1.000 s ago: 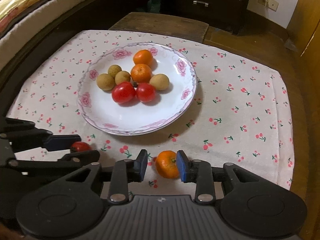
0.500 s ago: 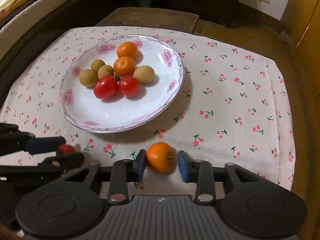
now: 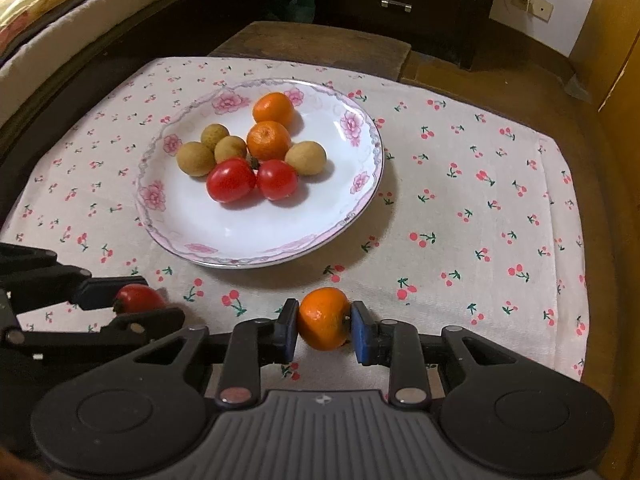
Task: Organize fruits
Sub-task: 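Carry the tomato and mandarin over the white plate with both tools, then open the left tool over the plate while the right tool releases the mandarin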
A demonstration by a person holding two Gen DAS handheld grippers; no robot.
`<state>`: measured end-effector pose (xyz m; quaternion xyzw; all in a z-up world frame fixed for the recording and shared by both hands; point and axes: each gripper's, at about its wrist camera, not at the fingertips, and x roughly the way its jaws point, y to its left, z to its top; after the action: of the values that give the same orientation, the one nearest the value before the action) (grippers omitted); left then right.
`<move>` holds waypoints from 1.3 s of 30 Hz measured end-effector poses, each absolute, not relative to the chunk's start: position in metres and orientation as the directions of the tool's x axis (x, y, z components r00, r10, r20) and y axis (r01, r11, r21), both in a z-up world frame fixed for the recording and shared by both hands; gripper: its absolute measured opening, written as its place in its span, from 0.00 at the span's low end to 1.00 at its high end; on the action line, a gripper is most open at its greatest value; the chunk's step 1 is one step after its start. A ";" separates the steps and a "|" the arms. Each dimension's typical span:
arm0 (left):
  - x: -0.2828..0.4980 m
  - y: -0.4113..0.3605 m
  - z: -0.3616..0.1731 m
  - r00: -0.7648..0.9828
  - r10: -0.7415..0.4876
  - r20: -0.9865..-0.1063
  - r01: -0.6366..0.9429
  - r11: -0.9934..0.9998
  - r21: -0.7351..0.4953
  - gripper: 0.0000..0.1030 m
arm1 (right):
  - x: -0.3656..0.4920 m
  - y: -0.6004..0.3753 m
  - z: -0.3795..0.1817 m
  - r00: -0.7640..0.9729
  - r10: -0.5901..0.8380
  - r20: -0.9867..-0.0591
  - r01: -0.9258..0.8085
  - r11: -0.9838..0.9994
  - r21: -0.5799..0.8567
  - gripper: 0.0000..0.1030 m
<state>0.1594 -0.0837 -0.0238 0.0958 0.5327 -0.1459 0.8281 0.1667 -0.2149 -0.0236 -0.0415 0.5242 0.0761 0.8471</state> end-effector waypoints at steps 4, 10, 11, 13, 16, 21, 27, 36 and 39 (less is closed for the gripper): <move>0.159 -0.081 -0.017 0.402 -0.151 -0.903 0.340 0.941 -0.006 0.34 | 0.162 -0.210 -0.017 0.451 0.090 -0.888 -0.187 0.982 0.005 0.28; 0.159 -0.082 -0.008 0.425 -0.163 -0.890 0.341 0.940 -0.010 0.34 | 0.161 -0.206 -0.004 0.478 0.108 -0.872 -0.196 0.980 0.014 0.28; 0.160 -0.082 -0.007 0.428 -0.163 -0.889 0.340 0.940 -0.008 0.34 | 0.161 -0.206 -0.004 0.478 0.108 -0.872 -0.196 0.980 0.014 0.28; 0.161 -0.082 -0.005 0.434 -0.162 -0.886 0.336 0.942 -0.007 0.34 | 0.162 -0.205 0.001 0.490 0.110 -0.865 -0.196 0.980 0.014 0.28; 0.162 -0.082 -0.003 0.447 -0.156 -0.881 0.334 0.943 0.003 0.34 | 0.163 -0.204 0.004 0.497 0.111 -0.860 -0.196 0.981 0.013 0.28; 0.166 -0.080 0.001 0.459 -0.152 -0.875 0.330 0.944 0.009 0.34 | 0.166 -0.203 0.008 0.511 0.112 -0.852 -0.197 0.980 0.011 0.28; 0.175 -0.079 0.008 0.482 -0.144 -0.864 0.327 0.945 0.024 0.34 | 0.174 -0.202 0.014 0.527 0.119 -0.841 -0.198 0.980 0.014 0.28; 0.189 -0.080 0.010 0.495 -0.133 -0.858 0.325 0.945 0.041 0.34 | 0.190 -0.202 0.015 0.534 0.125 -0.836 -0.201 0.979 0.018 0.28; 0.193 -0.080 0.009 0.497 -0.131 -0.858 0.322 0.946 0.042 0.35 | 0.195 -0.202 0.014 0.534 0.129 -0.835 -0.201 0.979 0.023 0.28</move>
<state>0.1929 -0.0798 0.0092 0.0987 0.4840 -0.1319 0.8594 0.1946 -0.2024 0.0138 -0.0379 0.4732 0.0944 0.8750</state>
